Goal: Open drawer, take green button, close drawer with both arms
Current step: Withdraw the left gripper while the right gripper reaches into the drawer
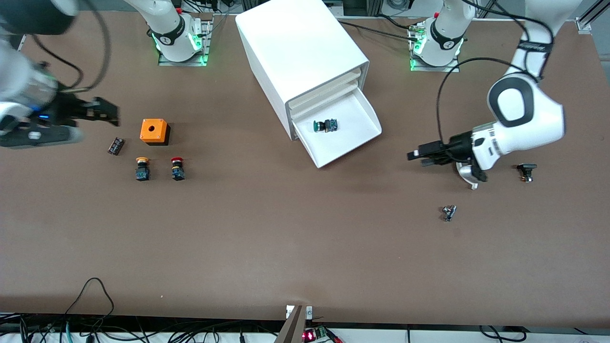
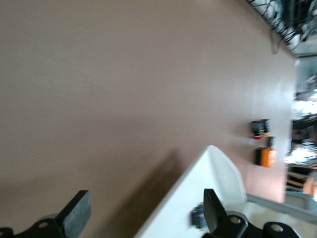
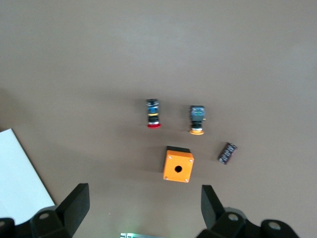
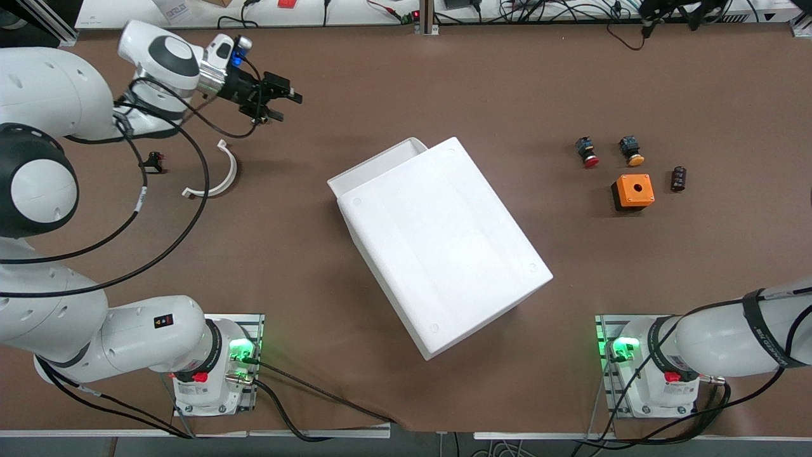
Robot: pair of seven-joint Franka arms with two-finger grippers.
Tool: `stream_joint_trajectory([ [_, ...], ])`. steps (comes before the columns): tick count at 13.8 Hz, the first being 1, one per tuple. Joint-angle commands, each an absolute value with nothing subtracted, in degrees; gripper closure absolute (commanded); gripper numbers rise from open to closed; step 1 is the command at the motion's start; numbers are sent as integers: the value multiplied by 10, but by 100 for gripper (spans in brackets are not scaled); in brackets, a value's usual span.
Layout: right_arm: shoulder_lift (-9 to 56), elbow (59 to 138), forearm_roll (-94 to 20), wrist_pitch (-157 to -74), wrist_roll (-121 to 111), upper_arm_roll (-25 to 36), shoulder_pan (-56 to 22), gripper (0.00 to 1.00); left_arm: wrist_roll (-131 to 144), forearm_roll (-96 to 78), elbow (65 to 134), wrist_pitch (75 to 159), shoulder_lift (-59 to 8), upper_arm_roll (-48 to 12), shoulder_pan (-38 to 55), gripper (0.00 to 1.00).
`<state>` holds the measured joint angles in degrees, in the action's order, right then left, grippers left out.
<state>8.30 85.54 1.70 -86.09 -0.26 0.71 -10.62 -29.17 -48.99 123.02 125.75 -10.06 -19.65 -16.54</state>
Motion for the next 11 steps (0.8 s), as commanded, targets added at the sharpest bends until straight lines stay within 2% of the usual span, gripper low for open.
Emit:
stream_joint_trajectory([
  [1,111,855,-6,-867,-13,11,-141,0,-279,-359,1185,1193,-48,-180,-196,0],
  [3,133,854,-39,-881,-13,11,-174,0,-269,-235,1110,1093,-26,-147,-196,0],
  [6,164,854,-47,-956,-13,10,-249,0,-141,-95,990,933,-9,-137,-189,0],
  [8,194,853,-44,-1017,-17,-2,-306,0,-61,-40,973,890,19,-143,-170,0],
  [11,244,852,-44,-1103,-24,-13,-382,0,-14,-8,975,880,36,-145,-159,0],
])
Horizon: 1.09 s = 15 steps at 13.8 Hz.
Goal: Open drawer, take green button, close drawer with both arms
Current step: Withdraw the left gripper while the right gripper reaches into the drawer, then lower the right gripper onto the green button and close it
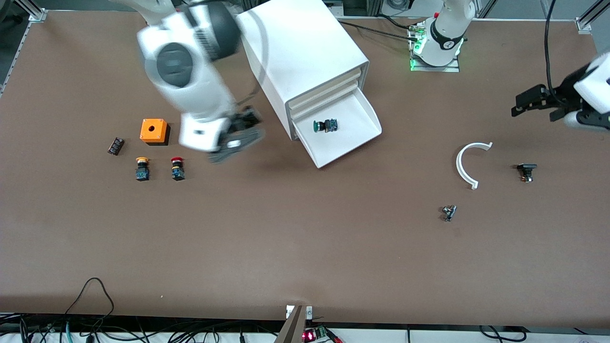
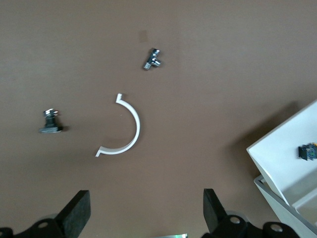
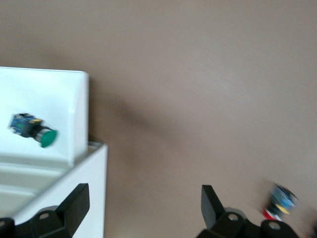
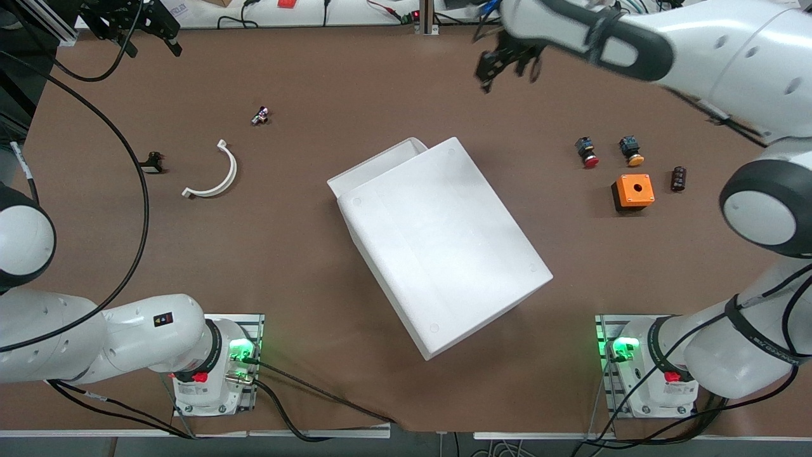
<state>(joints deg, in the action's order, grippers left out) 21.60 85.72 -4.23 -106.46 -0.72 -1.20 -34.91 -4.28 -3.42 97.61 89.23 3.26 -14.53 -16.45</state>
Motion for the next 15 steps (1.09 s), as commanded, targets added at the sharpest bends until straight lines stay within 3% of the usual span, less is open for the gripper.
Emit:
stream_joint_trajectory([
  [1,263,835,-42,-1127,-45,-24,-395,0,-5,3,974,879,36,-145,-158,0],
  [7,382,700,-45,-1136,-247,-68,-421,0,-5,48,965,878,33,-145,-133,0],
  [15,420,687,-68,-1136,-388,-90,-435,0,-5,48,957,879,20,-145,-132,0],
])
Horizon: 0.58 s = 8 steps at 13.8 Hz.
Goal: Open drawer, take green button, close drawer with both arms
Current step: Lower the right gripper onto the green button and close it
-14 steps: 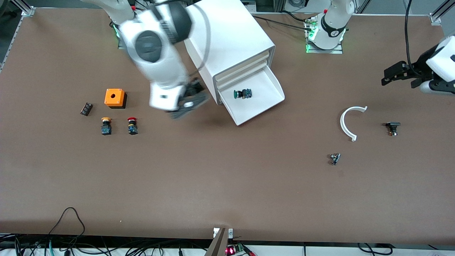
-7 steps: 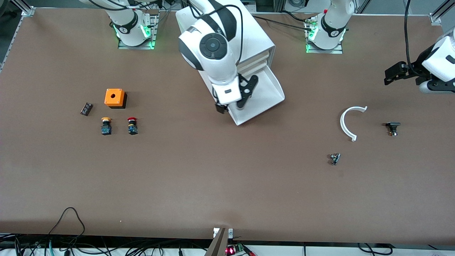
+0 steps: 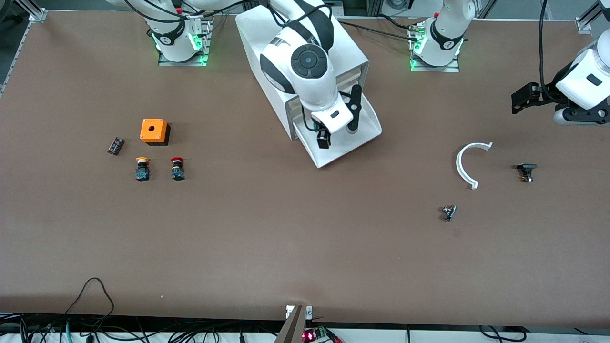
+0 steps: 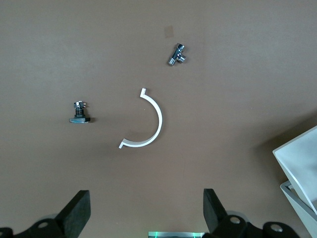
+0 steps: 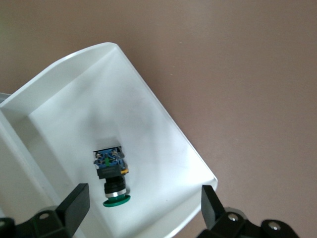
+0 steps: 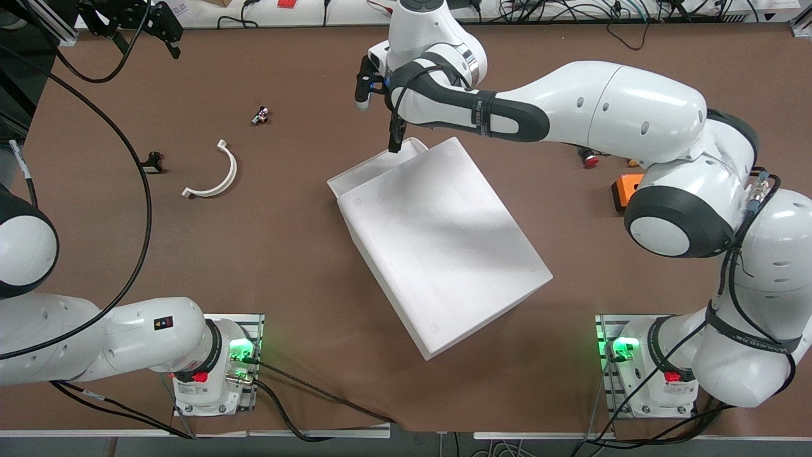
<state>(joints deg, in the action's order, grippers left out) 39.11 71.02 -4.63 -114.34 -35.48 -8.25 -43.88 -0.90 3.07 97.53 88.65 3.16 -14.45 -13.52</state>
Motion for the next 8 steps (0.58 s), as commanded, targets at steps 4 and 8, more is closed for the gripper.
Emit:
stream_joint_trajectory([
  [4,439,687,-72,-1135,-417,-91,-439,0,-5,47,944,876,11,-143,-132,0],
  [8,453,687,-80,-1129,-422,-91,-434,0,-5,48,932,874,2,-143,-132,0],
])
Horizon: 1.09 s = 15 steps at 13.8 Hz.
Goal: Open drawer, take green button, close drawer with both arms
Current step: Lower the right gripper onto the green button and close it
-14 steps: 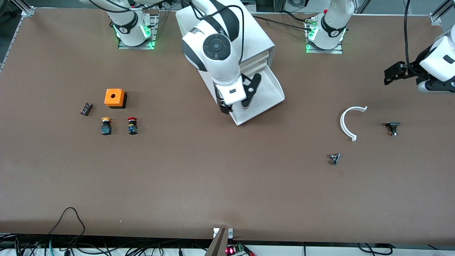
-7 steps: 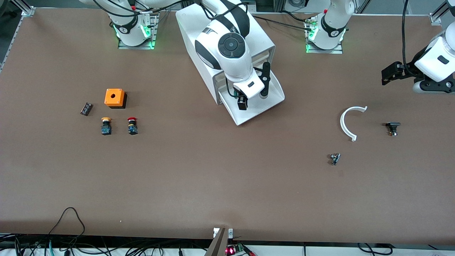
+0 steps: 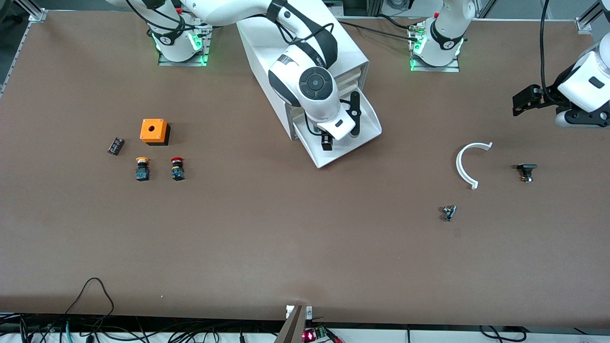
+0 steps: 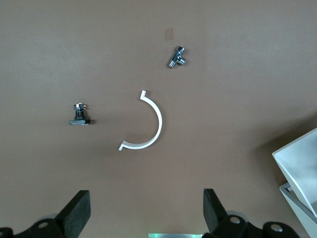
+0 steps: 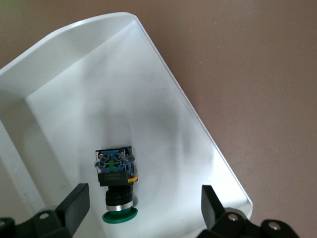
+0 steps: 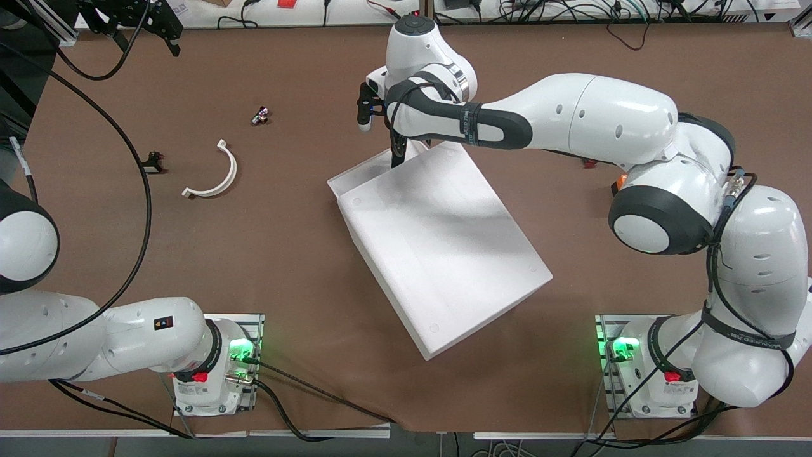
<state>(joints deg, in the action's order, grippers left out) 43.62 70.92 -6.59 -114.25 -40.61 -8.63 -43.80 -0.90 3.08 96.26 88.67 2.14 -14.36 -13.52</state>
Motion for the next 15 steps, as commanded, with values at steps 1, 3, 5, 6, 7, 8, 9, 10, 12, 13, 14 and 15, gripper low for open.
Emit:
stream_joint_trajectory([
  [1,458,687,-80,-1129,-422,-91,-438,0,-5,48,931,872,0,-143,-132,0],
  [3,466,688,-79,-1129,-422,-91,-439,0,-5,48,931,870,0,-144,-132,0],
  [5,474,689,-80,-1128,-431,-91,-440,0,-5,48,930,870,0,-144,-132,0],
  [6,475,689,-80,-1129,-433,-91,-441,0,-5,48,930,869,0,-144,-131,0],
  [7,476,689,-80,-1129,-433,-91,-441,0,-4,47,930,868,0,-144,-132,0],
  [8,479,689,-80,-1129,-433,-91,-441,0,-5,47,929,868,-1,-144,-132,0],
  [9,480,689,-80,-1129,-433,-91,-443,0,-4,47,929,868,-1,-144,-132,0],
  [10,482,689,-80,-1129,-433,-91,-446,0,-4,47,929,868,-1,-144,-132,0],
  [12,486,689,-80,-1129,-432,-91,-449,0,-4,47,929,868,-1,-143,-132,0],
  [13,487,689,-80,-1129,-431,-91,-449,0,-4,46,929,868,-1,-143,-132,0],
  [14,487,689,-80,-1128,-428,-91,-452,0,-5,46,929,868,-1,-143,-132,0],
  [15,488,689,-80,-1128,-428,-91,-453,0,-5,45,929,868,-1,-142,-132,0],
])
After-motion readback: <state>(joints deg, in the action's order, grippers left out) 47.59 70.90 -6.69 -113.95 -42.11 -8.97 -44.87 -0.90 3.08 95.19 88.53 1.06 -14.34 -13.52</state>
